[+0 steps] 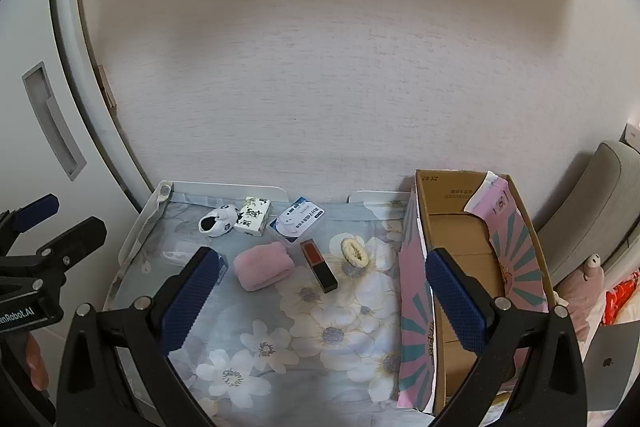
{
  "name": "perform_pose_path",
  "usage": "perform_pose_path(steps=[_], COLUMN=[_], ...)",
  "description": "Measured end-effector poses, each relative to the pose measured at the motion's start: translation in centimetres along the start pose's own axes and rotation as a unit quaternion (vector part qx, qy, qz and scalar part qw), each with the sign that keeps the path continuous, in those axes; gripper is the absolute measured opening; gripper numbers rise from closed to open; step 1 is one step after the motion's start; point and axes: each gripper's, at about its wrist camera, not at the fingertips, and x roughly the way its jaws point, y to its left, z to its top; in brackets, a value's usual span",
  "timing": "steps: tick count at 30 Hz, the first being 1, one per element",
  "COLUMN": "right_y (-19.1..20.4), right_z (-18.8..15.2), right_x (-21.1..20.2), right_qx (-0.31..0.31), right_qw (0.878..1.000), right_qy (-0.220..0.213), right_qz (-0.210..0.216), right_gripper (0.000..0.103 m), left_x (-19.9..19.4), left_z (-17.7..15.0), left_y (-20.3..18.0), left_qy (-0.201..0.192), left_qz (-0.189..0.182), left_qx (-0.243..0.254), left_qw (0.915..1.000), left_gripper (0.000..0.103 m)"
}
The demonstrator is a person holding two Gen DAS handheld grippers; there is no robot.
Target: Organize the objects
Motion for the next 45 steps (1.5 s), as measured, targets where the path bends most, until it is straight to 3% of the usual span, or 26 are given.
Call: perform_pose_path(steps=[18, 45], right_y=[0.7, 0.8], right_z=[-0.4, -0.2], right_x=[-1.0, -1.2], right_qx=[-0.019, -0.037], right_qw=[1.000, 0.999], right_qy=[-0.012, -0.016], right_qz=[0.013, 0.026], right_gripper=[0.102, 0.102], left_x=[-1.3, -1.2], left_z=[0.4, 0.2], left_y=[0.6, 0.7], left_qy=[-0.022, -0.010], left_qz=[0.004, 0.004], left_qx=[0.018, 0.029], left_qw=[0.9996, 0.9995], left_gripper=[0.103, 0.103])
